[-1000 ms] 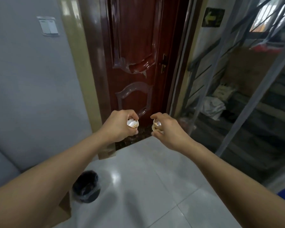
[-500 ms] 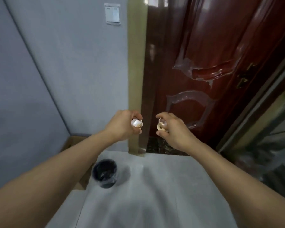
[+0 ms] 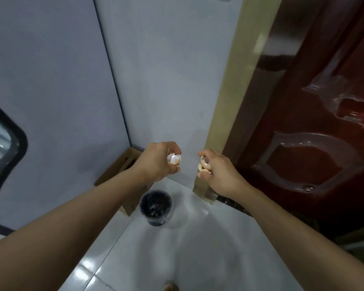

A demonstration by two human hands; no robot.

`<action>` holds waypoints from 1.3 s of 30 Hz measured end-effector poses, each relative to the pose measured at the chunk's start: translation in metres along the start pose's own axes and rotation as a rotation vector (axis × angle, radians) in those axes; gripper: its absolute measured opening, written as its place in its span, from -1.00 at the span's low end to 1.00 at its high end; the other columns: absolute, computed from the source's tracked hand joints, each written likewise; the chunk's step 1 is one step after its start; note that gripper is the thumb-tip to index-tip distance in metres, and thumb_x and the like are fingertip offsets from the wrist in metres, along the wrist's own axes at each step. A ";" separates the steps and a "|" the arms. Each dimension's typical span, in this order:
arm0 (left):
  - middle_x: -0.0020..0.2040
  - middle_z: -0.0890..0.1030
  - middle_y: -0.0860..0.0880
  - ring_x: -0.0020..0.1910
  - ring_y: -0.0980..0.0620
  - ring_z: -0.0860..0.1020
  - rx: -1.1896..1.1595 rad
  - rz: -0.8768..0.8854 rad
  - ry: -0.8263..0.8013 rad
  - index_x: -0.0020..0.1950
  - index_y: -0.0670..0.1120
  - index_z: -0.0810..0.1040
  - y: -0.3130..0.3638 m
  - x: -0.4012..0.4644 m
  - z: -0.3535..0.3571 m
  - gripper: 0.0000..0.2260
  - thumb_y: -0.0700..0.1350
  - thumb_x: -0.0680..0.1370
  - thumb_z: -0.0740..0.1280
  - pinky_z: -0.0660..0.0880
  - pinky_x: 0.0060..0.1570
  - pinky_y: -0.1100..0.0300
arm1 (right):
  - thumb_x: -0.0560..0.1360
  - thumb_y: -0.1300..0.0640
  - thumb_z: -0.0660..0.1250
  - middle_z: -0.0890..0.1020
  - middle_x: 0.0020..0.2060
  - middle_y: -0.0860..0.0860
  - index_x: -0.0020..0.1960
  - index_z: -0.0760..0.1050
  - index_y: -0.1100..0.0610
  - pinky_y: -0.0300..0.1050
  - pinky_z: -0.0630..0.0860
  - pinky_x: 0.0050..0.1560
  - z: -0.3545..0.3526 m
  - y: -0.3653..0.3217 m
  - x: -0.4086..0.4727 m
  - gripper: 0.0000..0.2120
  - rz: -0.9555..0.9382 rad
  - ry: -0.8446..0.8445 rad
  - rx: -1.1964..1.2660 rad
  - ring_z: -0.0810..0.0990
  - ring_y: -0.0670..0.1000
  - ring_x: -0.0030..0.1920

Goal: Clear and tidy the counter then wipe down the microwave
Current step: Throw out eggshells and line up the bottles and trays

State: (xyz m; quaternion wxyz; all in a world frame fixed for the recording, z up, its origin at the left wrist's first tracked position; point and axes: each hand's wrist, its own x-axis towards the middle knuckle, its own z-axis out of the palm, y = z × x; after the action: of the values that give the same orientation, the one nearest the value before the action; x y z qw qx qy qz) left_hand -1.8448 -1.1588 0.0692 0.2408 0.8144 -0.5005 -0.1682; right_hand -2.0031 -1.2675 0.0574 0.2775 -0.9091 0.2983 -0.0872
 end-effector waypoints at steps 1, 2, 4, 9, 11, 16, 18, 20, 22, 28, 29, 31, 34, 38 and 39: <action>0.02 0.62 0.00 0.01 0.02 0.55 -0.006 -0.012 0.011 0.10 -0.02 0.56 -0.006 0.008 0.000 -0.67 -0.10 0.36 0.51 0.40 -0.09 0.25 | 0.45 0.19 0.36 0.47 0.15 0.09 0.30 0.38 0.11 -0.18 0.36 0.07 0.004 0.002 0.014 -0.57 -0.020 -0.021 -0.011 0.46 0.07 0.13; 0.03 0.62 0.00 0.03 0.02 0.54 -0.009 -0.026 0.015 0.11 -0.03 0.56 -0.012 0.016 -0.001 -0.66 -0.11 0.37 0.51 0.39 -0.08 0.25 | 0.45 0.19 0.36 0.47 0.15 0.09 0.31 0.38 0.11 -0.19 0.35 0.05 0.008 0.005 0.028 -0.56 -0.033 -0.039 -0.018 0.47 0.08 0.12; 0.05 0.61 0.00 0.06 0.02 0.53 0.007 -0.049 0.009 0.13 -0.04 0.55 -0.023 0.031 -0.002 -0.66 -0.12 0.38 0.49 0.36 -0.08 0.27 | 0.45 0.19 0.35 0.46 0.13 0.10 0.32 0.37 0.12 -0.20 0.31 -0.02 0.015 0.009 0.053 -0.55 -0.045 -0.066 -0.026 0.47 0.09 0.10; 0.08 0.62 0.02 0.06 0.02 0.55 0.037 -0.148 0.047 0.15 -0.01 0.56 -0.051 0.059 -0.003 -0.64 -0.07 0.37 0.49 0.40 -0.09 0.24 | 0.46 0.24 0.31 0.47 0.11 0.12 0.30 0.38 0.14 -0.18 0.34 -0.08 0.034 0.017 0.111 -0.58 -0.132 -0.126 -0.040 0.49 0.11 0.04; 0.07 0.62 0.01 0.06 0.03 0.54 0.026 -0.205 0.057 0.14 -0.03 0.56 -0.060 0.067 -0.001 -0.65 -0.08 0.39 0.49 0.35 -0.12 0.27 | 0.45 0.26 0.31 0.47 0.11 0.13 0.29 0.39 0.16 -0.13 0.40 -0.01 0.041 0.020 0.134 -0.59 -0.161 -0.167 -0.023 0.48 0.14 0.05; 0.03 0.62 0.03 0.04 0.04 0.53 -0.008 -0.338 0.125 0.11 -0.03 0.57 -0.081 0.092 0.019 -0.68 -0.09 0.38 0.50 0.33 -0.15 0.27 | 0.49 0.20 0.34 0.45 0.13 0.10 0.31 0.36 0.12 -0.24 0.34 -0.01 0.068 0.038 0.188 -0.59 -0.251 -0.283 0.005 0.48 0.07 0.11; 0.02 0.63 0.04 0.03 0.04 0.55 -0.040 -0.418 0.157 0.09 -0.03 0.57 -0.091 0.103 0.033 -0.68 -0.09 0.37 0.51 0.42 -0.10 0.22 | 0.49 0.19 0.34 0.45 0.14 0.11 0.31 0.36 0.13 -0.24 0.33 -0.01 0.080 0.048 0.209 -0.59 -0.295 -0.343 -0.001 0.48 0.08 0.11; 0.05 0.63 0.03 0.03 0.03 0.56 -0.064 -0.510 0.192 0.11 -0.03 0.57 -0.098 0.113 0.048 -0.66 -0.08 0.37 0.51 0.50 -0.04 0.16 | 0.49 0.19 0.34 0.46 0.13 0.13 0.30 0.36 0.15 -0.14 0.40 0.06 0.091 0.058 0.228 -0.60 -0.326 -0.418 0.008 0.49 0.12 0.11; 0.10 0.63 0.01 0.05 0.04 0.56 -0.094 -0.605 0.224 0.16 -0.03 0.56 -0.104 0.122 0.065 -0.63 -0.09 0.38 0.51 0.50 -0.03 0.21 | 0.49 0.18 0.36 0.45 0.15 0.12 0.30 0.36 0.13 -0.08 0.43 0.10 0.103 0.071 0.242 -0.59 -0.358 -0.485 0.020 0.50 0.12 0.11; 0.14 0.61 -0.02 0.09 0.02 0.55 -0.147 -0.797 0.287 0.16 -0.02 0.55 -0.127 0.139 0.119 -0.64 -0.08 0.39 0.50 0.44 -0.06 0.26 | 0.49 0.14 0.36 0.43 0.25 0.07 0.35 0.30 0.07 -0.20 0.38 0.10 0.146 0.110 0.270 -0.53 -0.386 -0.648 0.031 0.46 0.05 0.19; 0.15 0.60 -0.02 0.11 0.01 0.55 -0.163 -0.823 0.291 0.16 -0.03 0.54 -0.133 0.140 0.129 -0.64 -0.08 0.39 0.50 0.44 -0.06 0.26 | 0.50 0.13 0.36 0.43 0.26 0.06 0.36 0.29 0.06 -0.21 0.36 0.10 0.156 0.117 0.273 -0.53 -0.383 -0.672 0.029 0.45 0.04 0.21; 0.16 0.59 -0.02 0.13 0.00 0.54 -0.199 -0.873 0.291 0.16 -0.01 0.53 -0.147 0.143 0.150 -0.64 -0.10 0.39 0.50 0.46 -0.03 0.25 | 0.51 0.12 0.35 0.41 0.27 0.03 0.36 0.28 0.05 -0.25 0.31 0.09 0.177 0.129 0.277 -0.53 -0.378 -0.711 0.023 0.43 0.01 0.21; 0.13 0.59 0.00 0.11 0.02 0.54 -0.225 -0.914 0.286 0.13 0.00 0.54 -0.174 0.143 0.188 -0.67 -0.10 0.40 0.49 0.44 -0.05 0.28 | 0.51 0.13 0.35 0.42 0.23 0.02 0.32 0.30 0.06 -0.28 0.28 0.04 0.215 0.149 0.283 -0.57 -0.383 -0.737 0.005 0.40 -0.05 0.12; 0.11 0.60 -0.02 0.06 0.00 0.55 -0.243 -0.958 0.269 0.13 0.01 0.54 -0.222 0.140 0.243 -0.67 -0.09 0.40 0.49 0.45 -0.11 0.28 | 0.49 0.14 0.36 0.43 0.19 0.04 0.30 0.33 0.08 -0.29 0.28 -0.04 0.279 0.181 0.288 -0.58 -0.352 -0.738 -0.008 0.46 0.00 0.12; 0.11 0.60 -0.03 0.05 0.00 0.55 -0.238 -0.963 0.263 0.13 0.01 0.54 -0.235 0.140 0.257 -0.66 -0.09 0.39 0.49 0.46 -0.13 0.27 | 0.49 0.14 0.37 0.43 0.19 0.04 0.30 0.33 0.08 -0.33 0.25 -0.06 0.297 0.190 0.289 -0.58 -0.353 -0.736 -0.017 0.47 0.00 0.12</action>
State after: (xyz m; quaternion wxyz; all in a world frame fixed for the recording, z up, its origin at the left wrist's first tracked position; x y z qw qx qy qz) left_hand -1.7430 -1.2520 -0.2798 0.2881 0.9338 -0.0115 -0.2120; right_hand -1.7677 -1.4305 -0.2970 0.3391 -0.9190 0.0190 0.2001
